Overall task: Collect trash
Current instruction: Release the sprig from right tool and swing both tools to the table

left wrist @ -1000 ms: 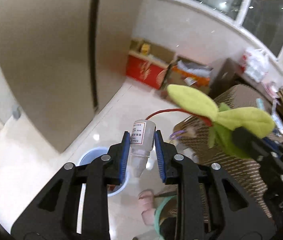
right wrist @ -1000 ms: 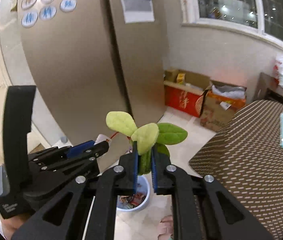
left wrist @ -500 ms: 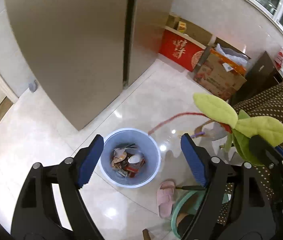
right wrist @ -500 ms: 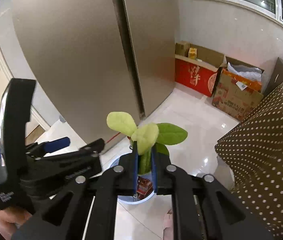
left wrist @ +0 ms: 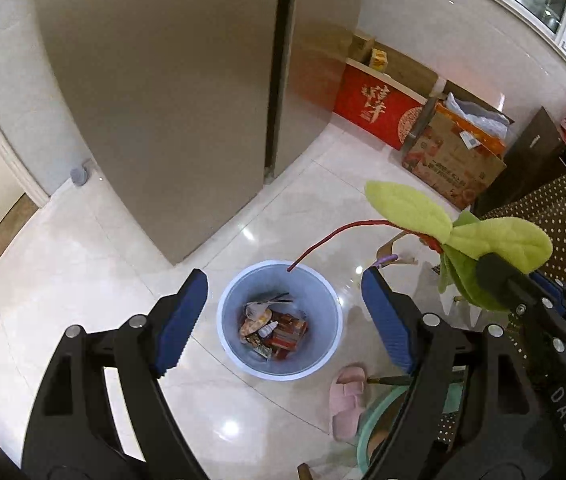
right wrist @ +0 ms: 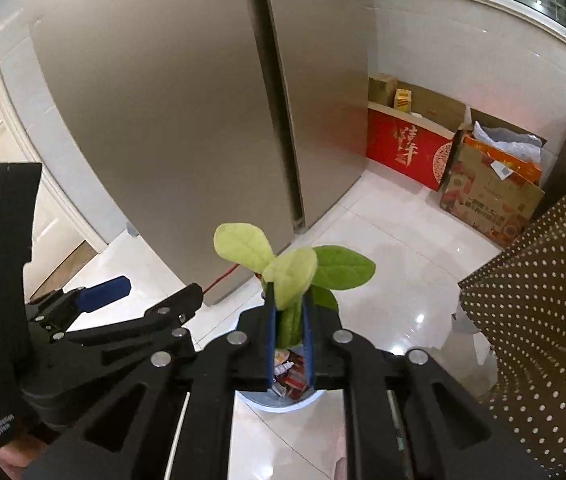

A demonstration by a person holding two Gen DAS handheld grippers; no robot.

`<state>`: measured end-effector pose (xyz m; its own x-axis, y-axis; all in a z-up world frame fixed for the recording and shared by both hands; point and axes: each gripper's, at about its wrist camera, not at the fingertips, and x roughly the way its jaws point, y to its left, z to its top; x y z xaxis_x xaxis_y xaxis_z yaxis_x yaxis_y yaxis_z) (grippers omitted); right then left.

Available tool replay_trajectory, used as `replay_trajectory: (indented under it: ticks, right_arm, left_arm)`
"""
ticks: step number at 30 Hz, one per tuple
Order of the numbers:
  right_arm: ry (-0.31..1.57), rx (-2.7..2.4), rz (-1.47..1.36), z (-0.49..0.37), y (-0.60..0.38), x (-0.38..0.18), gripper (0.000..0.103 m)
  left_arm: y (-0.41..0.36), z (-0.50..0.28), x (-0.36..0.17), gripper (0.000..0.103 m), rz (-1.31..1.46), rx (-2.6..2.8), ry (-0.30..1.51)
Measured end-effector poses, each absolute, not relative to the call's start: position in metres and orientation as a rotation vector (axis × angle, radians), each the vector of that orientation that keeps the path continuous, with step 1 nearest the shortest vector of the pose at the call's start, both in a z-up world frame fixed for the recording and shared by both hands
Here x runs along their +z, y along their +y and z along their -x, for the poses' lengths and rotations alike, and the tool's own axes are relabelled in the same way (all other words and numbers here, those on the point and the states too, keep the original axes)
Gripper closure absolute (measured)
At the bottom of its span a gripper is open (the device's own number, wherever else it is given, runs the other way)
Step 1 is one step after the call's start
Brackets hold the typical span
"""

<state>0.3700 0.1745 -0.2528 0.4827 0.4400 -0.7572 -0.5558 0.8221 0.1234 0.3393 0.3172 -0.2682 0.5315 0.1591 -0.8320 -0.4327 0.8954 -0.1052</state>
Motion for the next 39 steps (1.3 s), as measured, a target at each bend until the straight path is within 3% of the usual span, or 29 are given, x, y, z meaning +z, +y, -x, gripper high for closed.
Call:
replay_trajectory:
  ticks: [2,6,16,24,39]
  right_arm:
    - [0.873,0.623,0.140,-0.370,0.181,-0.253,0.088]
    - [0.891,0.634,0.114,-0.378,0.193,-0.256,0.067]
    - [0.868,0.603,0.133,-0.371,0.171,-0.241,0.063]
    - [0.775,0.530,0.108,-0.364,0.102,-0.191,0.058]
    - [0.622,0.240,-0.003,-0.353,-0.127,-0.105,0.053]
  left_arm:
    - [0.322,-0.336,-0.265,0.025,0.321,0.380,0.935]
    - [0.333,-0.329,-0.260,0.025,0.317,0.442,0.920]
    - [0.327,-0.319,-0.245,0.025,0.364,0.408,0.891]
    - [0.272,-0.317,-0.200,0.025,0.301,0.313,0.819]
    - [0.062,-0.352,-0.115,0.024,0.124,-0.009,0.698]
